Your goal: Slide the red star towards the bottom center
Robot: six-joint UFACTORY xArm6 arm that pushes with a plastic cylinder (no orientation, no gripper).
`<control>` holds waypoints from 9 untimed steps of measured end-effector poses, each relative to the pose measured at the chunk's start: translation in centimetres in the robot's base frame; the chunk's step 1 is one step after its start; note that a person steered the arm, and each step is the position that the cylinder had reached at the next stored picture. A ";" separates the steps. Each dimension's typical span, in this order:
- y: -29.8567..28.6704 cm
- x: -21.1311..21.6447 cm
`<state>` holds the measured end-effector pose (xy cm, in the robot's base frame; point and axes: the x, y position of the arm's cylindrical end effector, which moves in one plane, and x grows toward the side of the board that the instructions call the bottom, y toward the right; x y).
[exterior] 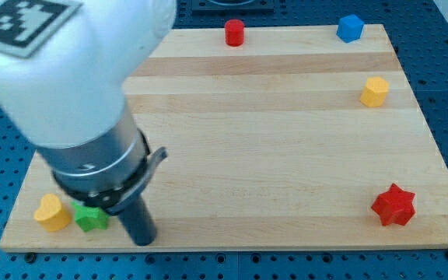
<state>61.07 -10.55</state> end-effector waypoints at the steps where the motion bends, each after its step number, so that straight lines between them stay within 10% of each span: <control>1: 5.5 -0.3; 4: 25.4 -13.7; 6: 45.0 -12.6; 9: 44.1 -3.8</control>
<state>57.28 33.54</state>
